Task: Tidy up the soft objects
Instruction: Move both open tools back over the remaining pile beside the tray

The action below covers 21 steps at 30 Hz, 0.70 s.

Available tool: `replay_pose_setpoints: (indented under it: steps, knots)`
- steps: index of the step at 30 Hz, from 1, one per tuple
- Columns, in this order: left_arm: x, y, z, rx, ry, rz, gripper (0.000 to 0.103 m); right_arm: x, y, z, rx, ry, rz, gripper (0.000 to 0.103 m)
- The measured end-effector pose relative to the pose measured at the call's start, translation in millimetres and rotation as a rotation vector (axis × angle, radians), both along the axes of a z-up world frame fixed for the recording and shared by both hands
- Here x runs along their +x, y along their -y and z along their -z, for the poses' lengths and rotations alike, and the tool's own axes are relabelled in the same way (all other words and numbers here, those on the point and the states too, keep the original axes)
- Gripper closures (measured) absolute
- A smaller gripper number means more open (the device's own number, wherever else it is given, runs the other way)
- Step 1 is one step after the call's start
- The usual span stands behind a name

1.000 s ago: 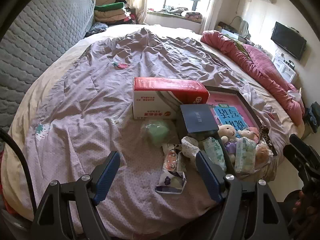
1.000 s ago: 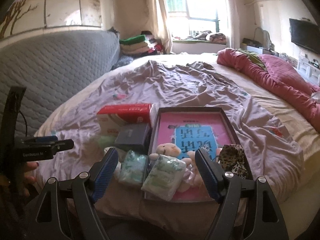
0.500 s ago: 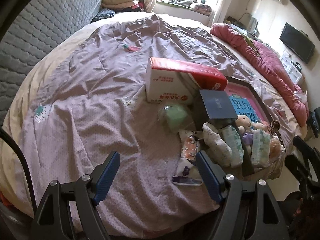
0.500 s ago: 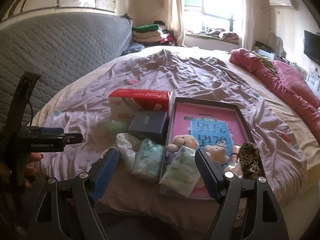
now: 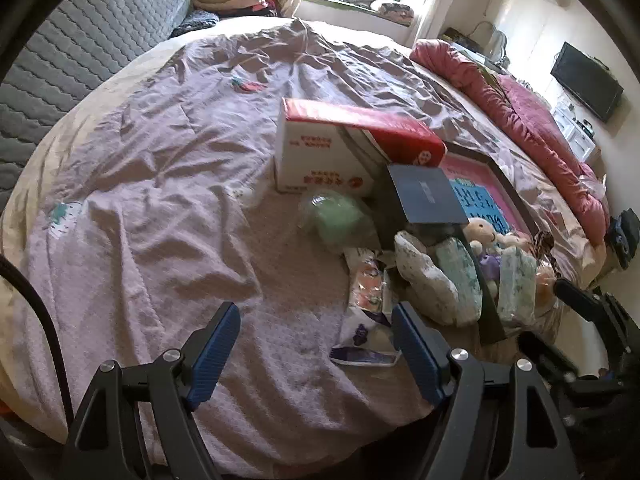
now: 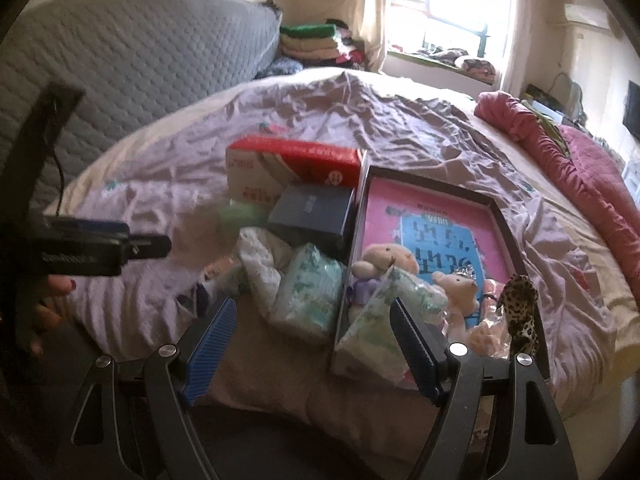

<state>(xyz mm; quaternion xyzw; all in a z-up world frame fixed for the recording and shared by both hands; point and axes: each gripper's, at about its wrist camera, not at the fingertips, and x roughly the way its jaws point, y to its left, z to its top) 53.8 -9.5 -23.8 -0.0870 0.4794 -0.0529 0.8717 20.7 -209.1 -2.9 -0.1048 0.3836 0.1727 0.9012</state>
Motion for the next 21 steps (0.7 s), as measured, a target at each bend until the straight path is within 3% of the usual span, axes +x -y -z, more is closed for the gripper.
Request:
replay_pose_setpoints:
  steps: [8, 21]
  knots:
    - [1.6, 21.1, 12.1, 0.003, -0.018, 0.061, 0.026, 0.1, -20.8, 27.4, -0.192, 0.018, -0.080, 0.023]
    - [8.7, 26.9, 28.7, -0.019, -0.062, 0.079, 0.026, 7.7, -26.9, 44.7, -0.269, 0.031, -0.105, 0.023]
